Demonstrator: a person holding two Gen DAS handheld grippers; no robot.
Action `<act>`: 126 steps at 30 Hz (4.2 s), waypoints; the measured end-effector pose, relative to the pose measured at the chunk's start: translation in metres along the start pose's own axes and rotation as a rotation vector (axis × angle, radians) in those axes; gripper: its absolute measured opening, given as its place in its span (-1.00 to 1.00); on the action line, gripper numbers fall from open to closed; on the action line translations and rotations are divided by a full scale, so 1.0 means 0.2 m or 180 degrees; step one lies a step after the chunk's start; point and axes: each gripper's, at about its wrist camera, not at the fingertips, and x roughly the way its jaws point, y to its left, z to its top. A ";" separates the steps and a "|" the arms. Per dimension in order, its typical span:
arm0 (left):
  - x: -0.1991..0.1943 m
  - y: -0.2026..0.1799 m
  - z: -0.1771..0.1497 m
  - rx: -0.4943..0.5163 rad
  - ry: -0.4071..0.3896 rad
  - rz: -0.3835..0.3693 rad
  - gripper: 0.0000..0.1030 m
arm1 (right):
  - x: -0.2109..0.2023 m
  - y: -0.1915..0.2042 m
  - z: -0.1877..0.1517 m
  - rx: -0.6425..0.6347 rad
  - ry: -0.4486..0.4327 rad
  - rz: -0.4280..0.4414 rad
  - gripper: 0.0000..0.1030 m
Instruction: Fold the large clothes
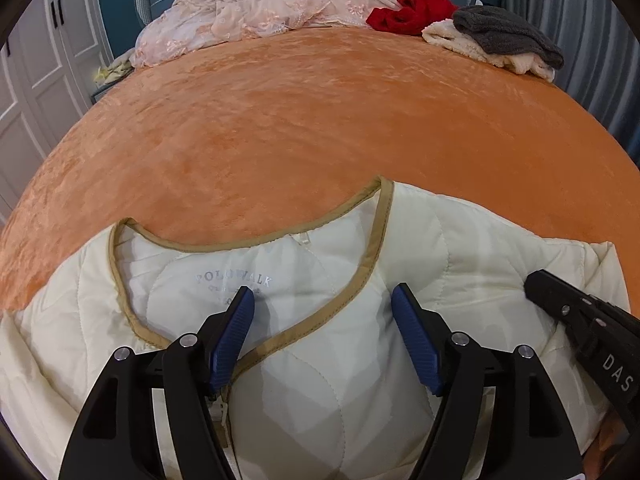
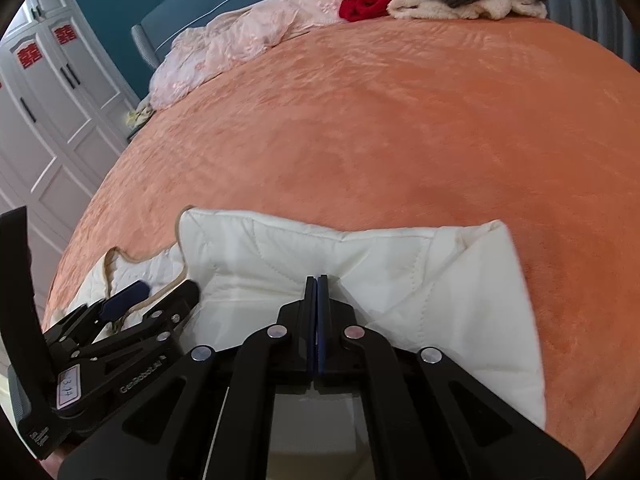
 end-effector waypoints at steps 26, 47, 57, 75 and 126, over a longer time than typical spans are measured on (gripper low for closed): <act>-0.06 0.61 -0.18 -0.0160 -0.0172 0.0709 0.39 | 0.23 0.63 -0.11 -0.0639 0.0245 0.0380 -0.99; -0.03 0.63 -0.18 -0.0243 -0.0277 0.0697 0.47 | 0.25 0.65 -0.14 -0.0687 0.0103 0.0317 -0.99; -0.32 0.76 -0.23 -0.0628 -0.0215 0.0736 0.54 | -0.32 0.56 -0.17 -0.0355 -0.0662 -0.0140 -0.80; -1.37 1.30 -1.69 -0.1850 0.0371 -0.0360 0.60 | -1.57 -0.76 -1.34 0.1173 0.0195 0.0052 0.42; -2.01 1.51 -1.38 -0.1641 -0.0262 -0.0290 -0.65 | -1.86 -0.01 -0.76 0.0191 -0.0432 0.0733 -0.70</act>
